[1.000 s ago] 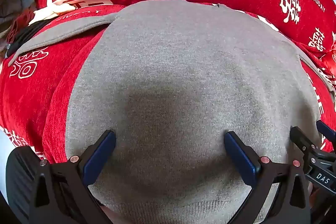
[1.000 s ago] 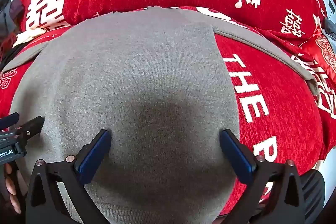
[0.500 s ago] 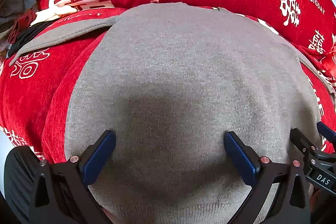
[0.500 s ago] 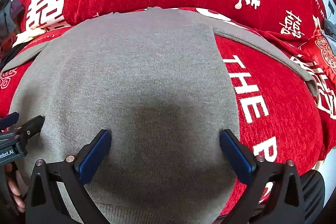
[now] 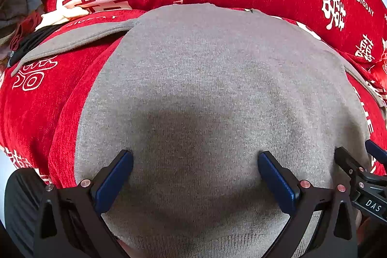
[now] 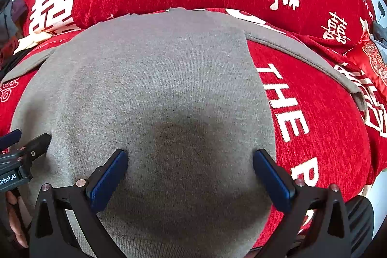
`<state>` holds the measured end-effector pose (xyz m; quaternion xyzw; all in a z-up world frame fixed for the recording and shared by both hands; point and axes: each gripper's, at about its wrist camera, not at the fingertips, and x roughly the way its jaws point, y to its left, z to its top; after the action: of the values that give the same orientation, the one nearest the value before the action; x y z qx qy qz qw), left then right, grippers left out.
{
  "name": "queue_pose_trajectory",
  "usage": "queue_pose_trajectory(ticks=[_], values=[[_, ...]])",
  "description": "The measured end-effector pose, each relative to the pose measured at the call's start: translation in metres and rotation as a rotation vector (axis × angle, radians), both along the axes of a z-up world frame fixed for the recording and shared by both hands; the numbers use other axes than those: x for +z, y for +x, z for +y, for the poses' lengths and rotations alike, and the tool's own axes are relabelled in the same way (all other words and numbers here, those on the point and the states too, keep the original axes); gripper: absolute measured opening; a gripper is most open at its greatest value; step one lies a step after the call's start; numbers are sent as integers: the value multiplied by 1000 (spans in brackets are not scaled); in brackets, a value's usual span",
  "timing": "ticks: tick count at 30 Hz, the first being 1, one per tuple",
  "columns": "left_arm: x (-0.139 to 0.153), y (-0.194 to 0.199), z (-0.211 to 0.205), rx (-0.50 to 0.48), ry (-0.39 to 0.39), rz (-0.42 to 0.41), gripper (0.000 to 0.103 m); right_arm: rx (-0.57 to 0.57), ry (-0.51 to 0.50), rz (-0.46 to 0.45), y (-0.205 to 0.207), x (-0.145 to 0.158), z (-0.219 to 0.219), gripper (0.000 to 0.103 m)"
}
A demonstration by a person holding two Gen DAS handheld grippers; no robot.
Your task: Fold small clothes
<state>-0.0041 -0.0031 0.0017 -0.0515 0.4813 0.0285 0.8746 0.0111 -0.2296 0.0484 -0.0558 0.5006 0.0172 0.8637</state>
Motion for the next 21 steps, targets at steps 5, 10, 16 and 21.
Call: queue_pose_trajectory(ticks=[5,10,16,21], values=[[0,0,0,-1,1,-1,103,-1,2,1,0,0,0,103],[0,0,0,0,1,0,103,-1,2,1,0,0,0,103],[0,2,0,-3,2,11,103,-5,-2,9,2,0,1,103],[0,3,0,-3,7,15,103,-4,-1,15,3,0,1,103]])
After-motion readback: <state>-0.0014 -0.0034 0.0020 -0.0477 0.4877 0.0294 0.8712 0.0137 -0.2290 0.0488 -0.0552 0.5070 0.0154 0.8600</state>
